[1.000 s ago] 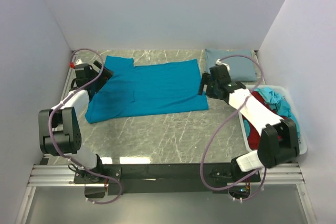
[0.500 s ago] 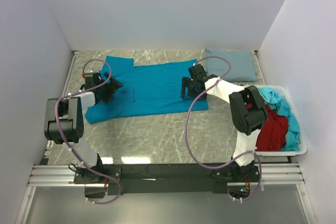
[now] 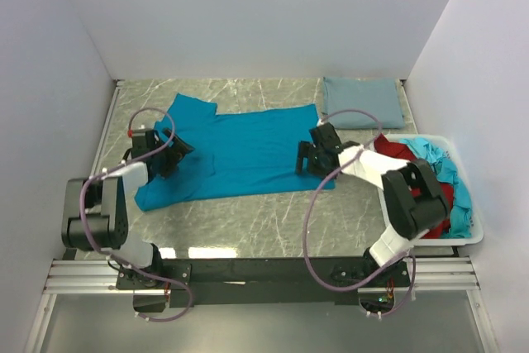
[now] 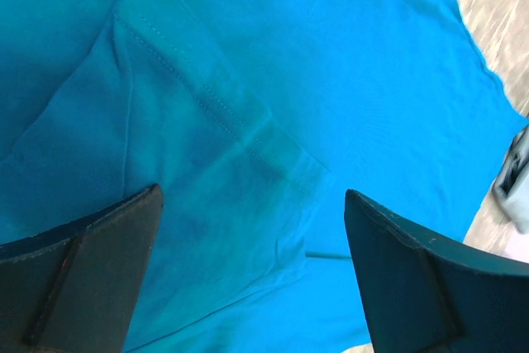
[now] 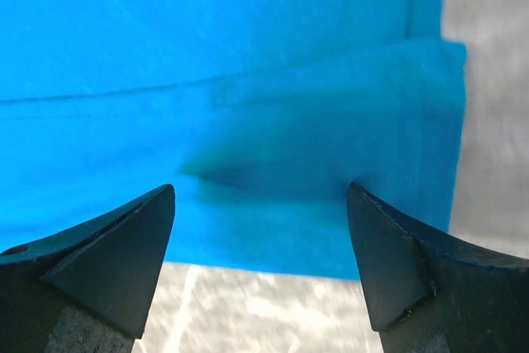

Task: Fold and stack the t-shirts
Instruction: Fold the tshirt

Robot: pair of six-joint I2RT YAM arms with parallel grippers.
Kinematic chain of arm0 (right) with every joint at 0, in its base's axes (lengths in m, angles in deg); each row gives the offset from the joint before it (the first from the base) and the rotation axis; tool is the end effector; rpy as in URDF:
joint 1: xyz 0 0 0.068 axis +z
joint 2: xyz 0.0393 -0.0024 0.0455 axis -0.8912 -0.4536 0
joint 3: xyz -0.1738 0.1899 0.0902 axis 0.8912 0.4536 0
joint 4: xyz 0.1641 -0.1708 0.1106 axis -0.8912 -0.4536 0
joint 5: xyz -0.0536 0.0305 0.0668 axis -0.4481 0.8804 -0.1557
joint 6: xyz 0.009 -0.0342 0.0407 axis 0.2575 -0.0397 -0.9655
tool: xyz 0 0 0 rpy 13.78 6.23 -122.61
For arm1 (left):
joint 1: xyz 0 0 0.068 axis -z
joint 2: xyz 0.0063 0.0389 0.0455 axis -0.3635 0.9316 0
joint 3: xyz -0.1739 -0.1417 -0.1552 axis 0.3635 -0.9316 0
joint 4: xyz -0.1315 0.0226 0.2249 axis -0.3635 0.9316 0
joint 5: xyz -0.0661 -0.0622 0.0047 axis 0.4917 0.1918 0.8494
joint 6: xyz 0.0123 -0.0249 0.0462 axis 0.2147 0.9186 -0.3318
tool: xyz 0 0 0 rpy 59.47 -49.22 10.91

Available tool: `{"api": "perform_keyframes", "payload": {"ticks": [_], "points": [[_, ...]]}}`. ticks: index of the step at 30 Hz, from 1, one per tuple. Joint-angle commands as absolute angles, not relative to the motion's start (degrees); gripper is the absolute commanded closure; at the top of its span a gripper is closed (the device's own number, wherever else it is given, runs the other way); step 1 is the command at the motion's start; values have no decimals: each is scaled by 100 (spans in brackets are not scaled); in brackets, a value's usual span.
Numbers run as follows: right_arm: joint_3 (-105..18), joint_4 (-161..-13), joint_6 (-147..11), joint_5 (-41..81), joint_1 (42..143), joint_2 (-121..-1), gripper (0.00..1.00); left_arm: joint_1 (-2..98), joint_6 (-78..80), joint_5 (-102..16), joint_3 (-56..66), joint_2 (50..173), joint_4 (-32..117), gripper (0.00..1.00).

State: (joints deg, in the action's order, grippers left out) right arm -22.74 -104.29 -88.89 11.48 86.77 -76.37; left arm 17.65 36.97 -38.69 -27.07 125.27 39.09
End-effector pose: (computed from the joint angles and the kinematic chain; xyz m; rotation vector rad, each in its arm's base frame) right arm 0.3014 0.1322 0.1650 0.0929 2.6302 0.3016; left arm 0.3012 0.0117 0.1567 -0.9365 2.2010 -0.6274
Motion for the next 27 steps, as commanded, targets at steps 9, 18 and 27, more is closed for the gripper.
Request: {"api": "perform_keyframes", "payload": {"ticks": [9, 18, 27], "points": [[-547, -10718, -9636, 1203, 9115, -5947, 9, 1789, 4095, -4648, -4421, 10434, 5497, 0], [-976, -11069, -9786, 423, 9344, -5341, 8, 1789, 4086, -5079, -3853, 9262, 6060, 1], [-2559, -11307, -9531, -633, 9247, -5068, 5, 1675, 3823, -5914, -1401, 10675, 6535, 0]]}}
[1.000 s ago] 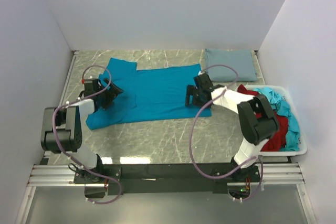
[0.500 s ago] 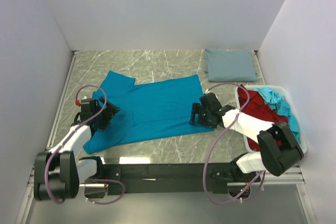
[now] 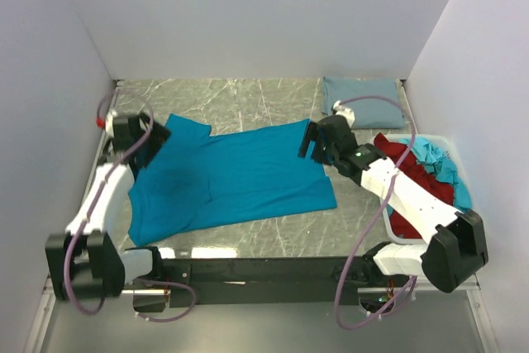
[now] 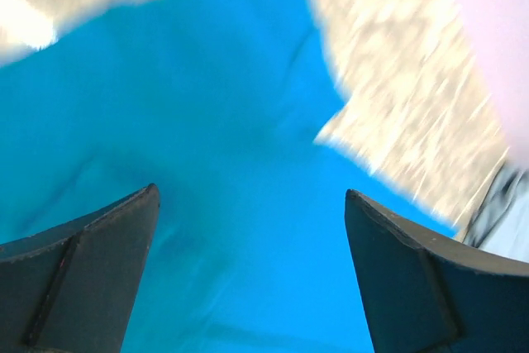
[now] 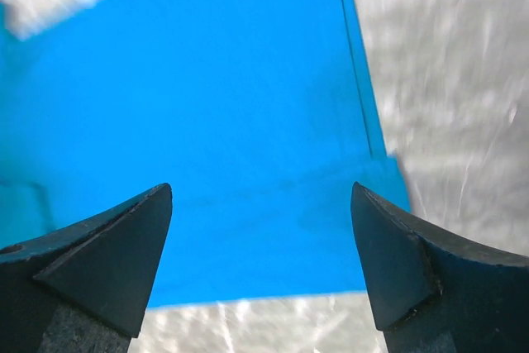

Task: Fold and stack the t-shirts
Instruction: Fold the tshirt

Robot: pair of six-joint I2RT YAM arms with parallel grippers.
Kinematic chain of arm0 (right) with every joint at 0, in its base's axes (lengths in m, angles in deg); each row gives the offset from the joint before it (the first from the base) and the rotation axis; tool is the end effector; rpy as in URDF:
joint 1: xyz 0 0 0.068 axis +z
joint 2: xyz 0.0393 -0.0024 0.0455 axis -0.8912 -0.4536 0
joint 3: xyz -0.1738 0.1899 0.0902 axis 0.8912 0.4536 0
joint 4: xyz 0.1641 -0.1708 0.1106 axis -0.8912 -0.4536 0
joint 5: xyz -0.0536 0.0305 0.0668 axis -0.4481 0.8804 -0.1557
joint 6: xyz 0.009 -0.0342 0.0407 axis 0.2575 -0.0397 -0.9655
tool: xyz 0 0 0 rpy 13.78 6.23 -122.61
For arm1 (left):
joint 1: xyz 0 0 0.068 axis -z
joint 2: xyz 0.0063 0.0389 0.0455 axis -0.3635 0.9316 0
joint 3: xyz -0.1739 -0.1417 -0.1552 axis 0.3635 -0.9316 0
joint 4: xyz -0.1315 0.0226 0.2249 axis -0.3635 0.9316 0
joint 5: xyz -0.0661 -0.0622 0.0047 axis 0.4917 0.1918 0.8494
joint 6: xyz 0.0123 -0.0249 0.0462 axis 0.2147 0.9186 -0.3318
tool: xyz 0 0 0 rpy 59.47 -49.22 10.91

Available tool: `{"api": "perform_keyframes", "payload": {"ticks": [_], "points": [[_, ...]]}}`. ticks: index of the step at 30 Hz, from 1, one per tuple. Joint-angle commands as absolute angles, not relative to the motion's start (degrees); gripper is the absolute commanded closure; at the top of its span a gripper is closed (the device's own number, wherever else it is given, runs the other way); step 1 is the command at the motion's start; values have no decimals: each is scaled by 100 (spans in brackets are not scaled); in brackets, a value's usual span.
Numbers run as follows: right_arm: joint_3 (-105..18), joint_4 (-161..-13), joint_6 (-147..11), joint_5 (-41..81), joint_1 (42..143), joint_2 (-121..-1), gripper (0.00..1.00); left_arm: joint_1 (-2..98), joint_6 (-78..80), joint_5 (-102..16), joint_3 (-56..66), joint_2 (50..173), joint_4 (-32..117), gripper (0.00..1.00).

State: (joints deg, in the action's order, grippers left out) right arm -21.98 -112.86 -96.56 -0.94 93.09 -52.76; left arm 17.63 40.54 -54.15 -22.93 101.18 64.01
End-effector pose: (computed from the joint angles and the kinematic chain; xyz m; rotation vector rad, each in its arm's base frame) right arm 0.2379 0.1284 0.2682 0.2186 2.3344 0.3005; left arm 0.2427 0.0176 0.2512 -1.0864 2.0223 -0.3760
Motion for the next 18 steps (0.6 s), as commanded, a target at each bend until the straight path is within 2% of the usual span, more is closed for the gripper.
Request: {"api": "perform_keyframes", "payload": {"ticks": [1, 8, 10, 12, 15, 18], "points": [[-2629, -11351, -9470, -642, 9151, -5085, 5, 1657, 3779, -5949, -1173, 10903, 6501, 1], [-2718, -11290, -9338, -475, 8475, -5050, 4, 1560, 2893, -5054, 1049, 13484, 5991, 1], [-2639, -11290, -9311, -581, 8351, -5015, 4, 1560, 2216, -4939, 1447, 13997, 5762, 1], [-2604, -11299, -9276, -599, 8185, -4980, 3, 1560, 1708, -4632, 2254, 14753, 5972, 6], [-2551, -11316, -9162, -590, 8078, -5006, 3, 1586, 1284, -4324, 3309, 15658, 6507, 7], [-2524, -11325, -9127, -494, 8026, -5076, 3, 1578, 1125, -4499, 4154, 16380, 7053, 7]]}}
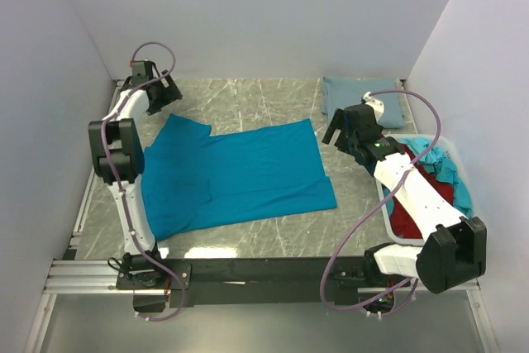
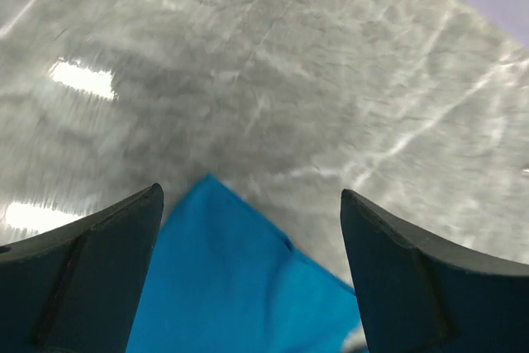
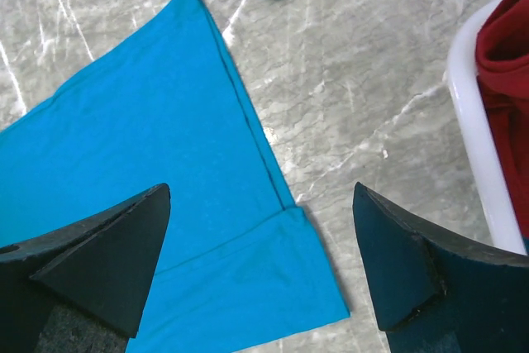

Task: Fold and stack the t-shirts
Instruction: Fold the tshirt

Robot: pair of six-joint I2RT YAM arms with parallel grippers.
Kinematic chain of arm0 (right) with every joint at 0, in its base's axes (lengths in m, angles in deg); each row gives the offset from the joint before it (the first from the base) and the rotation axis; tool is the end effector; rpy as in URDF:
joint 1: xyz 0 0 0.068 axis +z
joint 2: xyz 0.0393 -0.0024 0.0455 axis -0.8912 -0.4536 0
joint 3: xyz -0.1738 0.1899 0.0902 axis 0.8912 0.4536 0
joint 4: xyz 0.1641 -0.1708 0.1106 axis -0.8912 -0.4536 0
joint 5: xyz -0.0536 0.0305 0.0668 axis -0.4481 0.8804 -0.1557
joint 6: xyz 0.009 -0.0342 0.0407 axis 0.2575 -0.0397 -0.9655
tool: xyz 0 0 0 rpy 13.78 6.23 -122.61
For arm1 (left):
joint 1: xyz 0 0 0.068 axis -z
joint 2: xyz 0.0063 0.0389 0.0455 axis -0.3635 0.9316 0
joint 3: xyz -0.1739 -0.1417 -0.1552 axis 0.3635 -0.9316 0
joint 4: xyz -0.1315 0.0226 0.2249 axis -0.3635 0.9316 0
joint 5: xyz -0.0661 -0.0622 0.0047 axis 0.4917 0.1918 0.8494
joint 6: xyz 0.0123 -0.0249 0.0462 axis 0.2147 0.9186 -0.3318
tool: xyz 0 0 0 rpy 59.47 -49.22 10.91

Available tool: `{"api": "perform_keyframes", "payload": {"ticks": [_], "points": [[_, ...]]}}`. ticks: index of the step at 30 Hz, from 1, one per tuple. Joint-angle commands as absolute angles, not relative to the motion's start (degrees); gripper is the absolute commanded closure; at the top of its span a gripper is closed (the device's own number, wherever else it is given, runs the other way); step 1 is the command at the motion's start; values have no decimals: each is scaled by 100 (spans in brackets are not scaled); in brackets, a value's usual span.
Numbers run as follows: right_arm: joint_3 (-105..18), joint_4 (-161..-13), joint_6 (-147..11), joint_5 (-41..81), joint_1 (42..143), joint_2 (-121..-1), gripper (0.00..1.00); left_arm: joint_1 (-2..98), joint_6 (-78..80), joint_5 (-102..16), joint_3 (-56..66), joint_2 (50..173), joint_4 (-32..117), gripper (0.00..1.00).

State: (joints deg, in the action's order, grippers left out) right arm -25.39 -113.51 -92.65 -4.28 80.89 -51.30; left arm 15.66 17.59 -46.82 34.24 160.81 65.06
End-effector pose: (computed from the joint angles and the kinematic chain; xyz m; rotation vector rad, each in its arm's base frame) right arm 0.2598 0.0732 0.2937 0.4118 2.2079 0.1355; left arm 0.4965 0.0466 0.2127 -0.6511 2.2524 -0.2837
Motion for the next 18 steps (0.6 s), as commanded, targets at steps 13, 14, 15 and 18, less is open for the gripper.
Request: {"api": "perform_keyframes", "payload": {"ticks": [13, 14, 15, 18], "points": [[-2410, -11255, -9013, -308, 7920, -5261, 4, 1841, 623, -5088, 3840, 16689, 7344, 26], [-2401, -11255, -9013, -317, 7920, -5278, 4, 1841, 632, -5262, 3813, 16715, 7344, 30], [-2393, -11255, -9004, -309, 7920, -5270, 4, 1841, 658, -5316, 3830, 16741, 7370, 39], [-2331, -11255, -8995, -308, 7902, -5252, 4, 1850, 676, -5308, 3962, 16882, 7511, 53]]}}
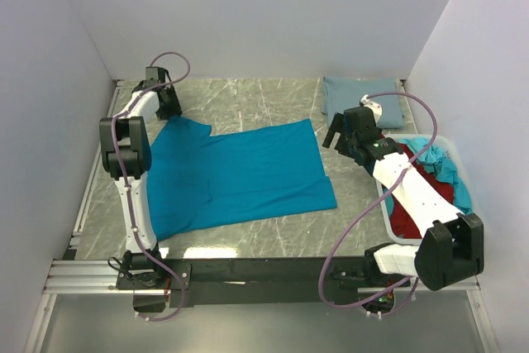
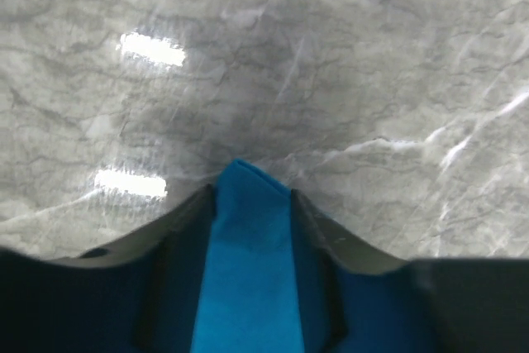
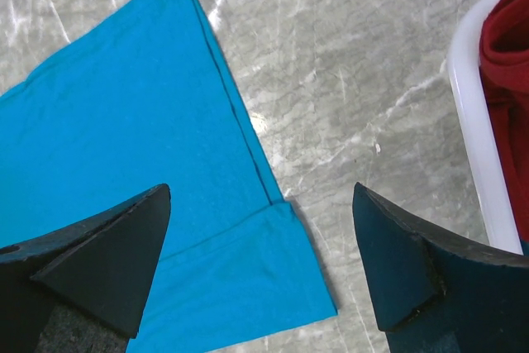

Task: Fold and stack the t-shirts
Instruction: Fold the tshirt

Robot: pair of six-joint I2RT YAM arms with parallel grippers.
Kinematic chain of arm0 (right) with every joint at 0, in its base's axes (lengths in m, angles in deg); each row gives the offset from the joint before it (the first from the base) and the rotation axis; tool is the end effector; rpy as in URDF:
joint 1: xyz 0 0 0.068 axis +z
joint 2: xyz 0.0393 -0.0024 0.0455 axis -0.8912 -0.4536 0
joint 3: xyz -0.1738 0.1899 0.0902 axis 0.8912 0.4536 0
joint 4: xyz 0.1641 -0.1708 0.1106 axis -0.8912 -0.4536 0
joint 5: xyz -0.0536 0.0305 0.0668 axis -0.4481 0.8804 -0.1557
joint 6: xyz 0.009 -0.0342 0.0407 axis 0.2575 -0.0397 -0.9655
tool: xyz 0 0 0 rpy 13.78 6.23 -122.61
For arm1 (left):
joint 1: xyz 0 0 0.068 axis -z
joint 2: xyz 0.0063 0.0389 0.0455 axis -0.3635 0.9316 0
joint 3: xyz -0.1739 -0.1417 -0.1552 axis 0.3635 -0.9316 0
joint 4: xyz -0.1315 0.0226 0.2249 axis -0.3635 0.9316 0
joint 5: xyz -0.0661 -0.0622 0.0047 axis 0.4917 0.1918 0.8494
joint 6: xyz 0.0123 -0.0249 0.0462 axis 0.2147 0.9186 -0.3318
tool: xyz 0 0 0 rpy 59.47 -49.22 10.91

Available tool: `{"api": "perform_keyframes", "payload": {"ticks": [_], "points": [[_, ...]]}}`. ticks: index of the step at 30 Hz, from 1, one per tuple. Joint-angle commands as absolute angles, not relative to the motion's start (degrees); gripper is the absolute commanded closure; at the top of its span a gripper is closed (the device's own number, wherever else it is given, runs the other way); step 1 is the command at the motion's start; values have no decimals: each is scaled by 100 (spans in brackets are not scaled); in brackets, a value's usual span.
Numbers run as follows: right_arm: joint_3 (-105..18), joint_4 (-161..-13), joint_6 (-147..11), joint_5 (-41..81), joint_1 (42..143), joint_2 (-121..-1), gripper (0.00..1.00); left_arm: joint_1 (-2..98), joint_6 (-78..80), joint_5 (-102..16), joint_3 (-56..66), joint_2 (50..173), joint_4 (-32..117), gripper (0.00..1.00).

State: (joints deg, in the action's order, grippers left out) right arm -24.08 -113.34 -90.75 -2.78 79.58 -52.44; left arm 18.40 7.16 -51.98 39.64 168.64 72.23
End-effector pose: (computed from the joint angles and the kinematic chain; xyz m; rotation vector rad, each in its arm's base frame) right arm 0.2632 0.0687 0.2812 0.3872 2.2555 0.1141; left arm 0.5105 0.0266 0.1674 -0.4599 2.4568 -0.0893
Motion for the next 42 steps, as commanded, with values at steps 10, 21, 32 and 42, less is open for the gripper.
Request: {"api": "perform_keyframes", "payload": {"ticks": [10, 21, 32, 42], "points": [[-2243, -11202, -8977, -230, 7884, -5191, 4, 2000, 659, -5975, 3725, 16829, 7581, 76], [-3172, -11140, -8802, 157, 7885, -6156, 6, 2096, 703, -5932, 3769, 16733, 7336, 100], [-6029, -11817, -8696, -325, 8157, -9159, 9, 2096, 720, -5571, 2592, 15547, 6264, 100], [-8675, -12538, -8380, -555, 8227, -11140, 26, 2105, 861, -5308, 2091, 15186, 5912, 100]]}}
